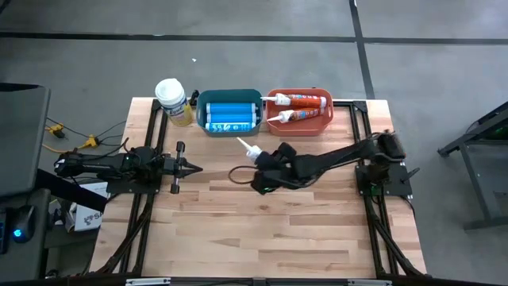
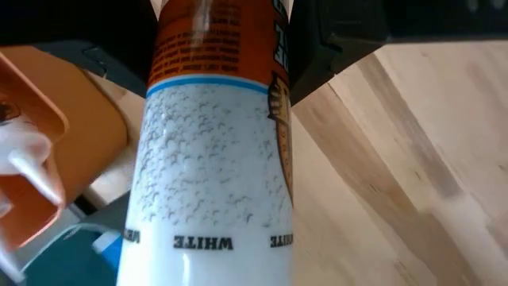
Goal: Pick & place silicon tubes, Sealant and Lysol wipes
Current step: Put the orange sealant into the orange bin
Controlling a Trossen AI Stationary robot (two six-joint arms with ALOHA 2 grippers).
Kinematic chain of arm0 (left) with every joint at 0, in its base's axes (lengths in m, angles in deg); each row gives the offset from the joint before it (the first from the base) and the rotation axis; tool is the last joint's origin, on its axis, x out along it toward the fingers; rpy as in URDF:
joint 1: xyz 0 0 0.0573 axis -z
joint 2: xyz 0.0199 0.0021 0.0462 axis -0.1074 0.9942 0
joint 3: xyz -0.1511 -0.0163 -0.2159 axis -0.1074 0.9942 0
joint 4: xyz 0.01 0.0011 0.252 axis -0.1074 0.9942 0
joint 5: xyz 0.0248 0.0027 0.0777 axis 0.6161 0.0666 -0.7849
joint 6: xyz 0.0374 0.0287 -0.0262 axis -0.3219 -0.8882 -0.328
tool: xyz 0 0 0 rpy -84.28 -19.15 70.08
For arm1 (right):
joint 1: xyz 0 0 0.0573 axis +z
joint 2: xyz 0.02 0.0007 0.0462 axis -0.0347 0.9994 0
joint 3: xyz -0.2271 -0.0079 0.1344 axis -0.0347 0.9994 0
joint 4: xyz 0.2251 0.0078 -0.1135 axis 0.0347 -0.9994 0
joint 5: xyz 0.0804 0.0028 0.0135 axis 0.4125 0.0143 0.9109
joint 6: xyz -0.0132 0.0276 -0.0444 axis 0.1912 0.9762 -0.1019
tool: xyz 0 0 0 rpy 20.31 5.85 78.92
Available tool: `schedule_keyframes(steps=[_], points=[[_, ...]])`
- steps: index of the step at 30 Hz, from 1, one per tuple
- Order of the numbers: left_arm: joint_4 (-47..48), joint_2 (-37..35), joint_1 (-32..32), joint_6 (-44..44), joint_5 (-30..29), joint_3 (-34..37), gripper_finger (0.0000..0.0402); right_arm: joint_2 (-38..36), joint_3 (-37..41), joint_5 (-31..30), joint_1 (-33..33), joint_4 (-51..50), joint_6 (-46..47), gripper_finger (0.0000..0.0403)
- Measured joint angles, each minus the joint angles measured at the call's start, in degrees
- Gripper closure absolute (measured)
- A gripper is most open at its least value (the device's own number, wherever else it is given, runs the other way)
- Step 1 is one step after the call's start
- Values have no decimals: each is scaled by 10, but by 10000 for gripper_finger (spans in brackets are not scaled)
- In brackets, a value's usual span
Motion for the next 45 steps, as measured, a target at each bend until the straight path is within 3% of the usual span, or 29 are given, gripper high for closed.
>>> schedule_keyframes(steps=[6,11,16,29,45], points=[[0,0,0,0,0,0,401,-95,115,-3,-5,63,-50,200],[0,0,0,0,0,0,401,-164,188,32,-28,130,-106,200],[0,0,0,0,0,0,401,-187,225,83,-47,125,-159,200],[0,0,0,0,0,0,401,-221,256,129,-121,127,-274,200],[0,0,0,0,0,0,401,-221,214,178,-200,137,-400,200]])
